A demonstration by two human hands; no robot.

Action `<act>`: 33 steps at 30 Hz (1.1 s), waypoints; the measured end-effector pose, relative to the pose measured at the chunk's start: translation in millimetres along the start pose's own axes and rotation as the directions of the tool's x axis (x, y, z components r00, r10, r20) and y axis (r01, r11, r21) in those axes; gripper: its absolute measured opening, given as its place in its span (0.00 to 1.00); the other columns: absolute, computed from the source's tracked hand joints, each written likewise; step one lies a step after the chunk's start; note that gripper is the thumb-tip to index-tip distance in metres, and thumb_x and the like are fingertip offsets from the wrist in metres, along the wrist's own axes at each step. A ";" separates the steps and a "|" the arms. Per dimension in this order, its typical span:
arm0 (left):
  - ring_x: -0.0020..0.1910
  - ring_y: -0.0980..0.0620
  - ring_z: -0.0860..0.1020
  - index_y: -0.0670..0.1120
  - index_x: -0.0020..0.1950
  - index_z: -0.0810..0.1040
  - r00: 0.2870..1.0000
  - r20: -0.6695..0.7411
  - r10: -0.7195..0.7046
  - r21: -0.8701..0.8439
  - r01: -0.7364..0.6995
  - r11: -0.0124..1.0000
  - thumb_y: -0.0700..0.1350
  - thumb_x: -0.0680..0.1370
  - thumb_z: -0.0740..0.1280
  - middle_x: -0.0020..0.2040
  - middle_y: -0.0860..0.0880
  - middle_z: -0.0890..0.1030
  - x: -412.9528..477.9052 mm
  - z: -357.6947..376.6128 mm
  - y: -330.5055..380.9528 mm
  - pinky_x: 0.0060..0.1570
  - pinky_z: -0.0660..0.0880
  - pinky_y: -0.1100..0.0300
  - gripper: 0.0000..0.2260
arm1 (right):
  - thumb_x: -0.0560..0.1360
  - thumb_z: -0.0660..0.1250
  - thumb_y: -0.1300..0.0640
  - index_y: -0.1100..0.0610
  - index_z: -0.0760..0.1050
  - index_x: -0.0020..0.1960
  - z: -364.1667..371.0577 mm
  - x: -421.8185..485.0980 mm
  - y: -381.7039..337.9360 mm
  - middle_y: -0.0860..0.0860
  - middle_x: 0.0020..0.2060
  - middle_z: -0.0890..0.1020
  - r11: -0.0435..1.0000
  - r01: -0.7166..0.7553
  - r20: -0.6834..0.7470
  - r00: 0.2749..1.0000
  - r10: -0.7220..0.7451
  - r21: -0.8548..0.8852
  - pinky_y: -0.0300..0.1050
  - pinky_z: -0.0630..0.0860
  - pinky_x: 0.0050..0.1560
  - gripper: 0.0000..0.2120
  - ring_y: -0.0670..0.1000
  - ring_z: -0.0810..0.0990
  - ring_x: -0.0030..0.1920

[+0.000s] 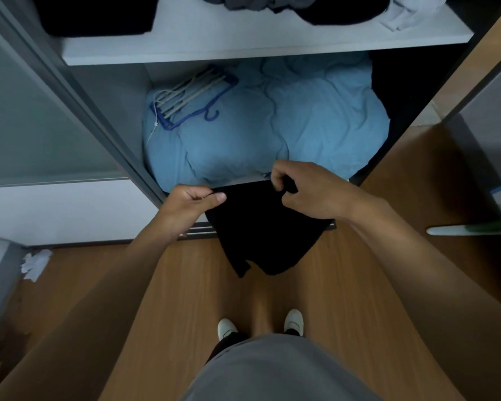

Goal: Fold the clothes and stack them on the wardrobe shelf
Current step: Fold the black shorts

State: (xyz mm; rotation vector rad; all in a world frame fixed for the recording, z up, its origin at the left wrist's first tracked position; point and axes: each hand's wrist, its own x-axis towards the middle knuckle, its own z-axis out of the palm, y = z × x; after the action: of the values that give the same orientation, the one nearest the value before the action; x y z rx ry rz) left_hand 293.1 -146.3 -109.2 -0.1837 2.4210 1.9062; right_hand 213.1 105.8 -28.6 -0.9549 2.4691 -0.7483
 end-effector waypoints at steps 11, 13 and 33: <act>0.44 0.57 0.79 0.43 0.43 0.87 0.996 0.040 0.084 0.071 -0.087 0.994 0.42 0.79 0.69 0.44 0.47 0.81 -1.1 1.2 18.9 0.46 0.72 0.69 0.08 | 0.68 0.58 0.70 0.60 0.75 0.36 -1.0 12.6 -2.6 0.51 0.34 0.77 0.980 -0.167 0.036 0.984 0.172 -0.112 0.37 0.72 0.34 0.10 0.49 0.77 0.38; 0.43 0.59 0.80 0.46 0.43 0.87 0.996 0.034 0.076 0.120 -0.080 0.990 0.42 0.78 0.70 0.42 0.52 0.81 0.4 -4.0 20.6 0.45 0.72 0.71 0.07 | 0.68 0.58 0.68 0.57 0.67 0.30 5.3 15.3 -9.9 0.50 0.27 0.70 0.979 -0.190 -0.049 0.980 0.194 0.066 0.38 0.65 0.29 0.11 0.46 0.71 0.30; 0.41 0.61 0.81 0.41 0.42 0.85 0.981 0.193 -0.007 -0.038 0.014 0.999 0.41 0.73 0.75 0.40 0.57 0.85 -23.7 21.5 -35.8 0.43 0.75 0.68 0.04 | 0.78 0.69 0.51 0.67 0.76 0.37 18.2 7.7 -54.9 0.57 0.32 0.77 0.981 0.137 -0.101 0.987 -0.124 0.137 0.51 0.69 0.40 0.19 0.52 0.74 0.33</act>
State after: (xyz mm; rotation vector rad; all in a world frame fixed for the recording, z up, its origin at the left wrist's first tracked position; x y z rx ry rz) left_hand 320.4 -132.2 -146.0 -0.0115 2.2548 1.8714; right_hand 244.5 59.9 -10.9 -1.0573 2.4089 -1.0204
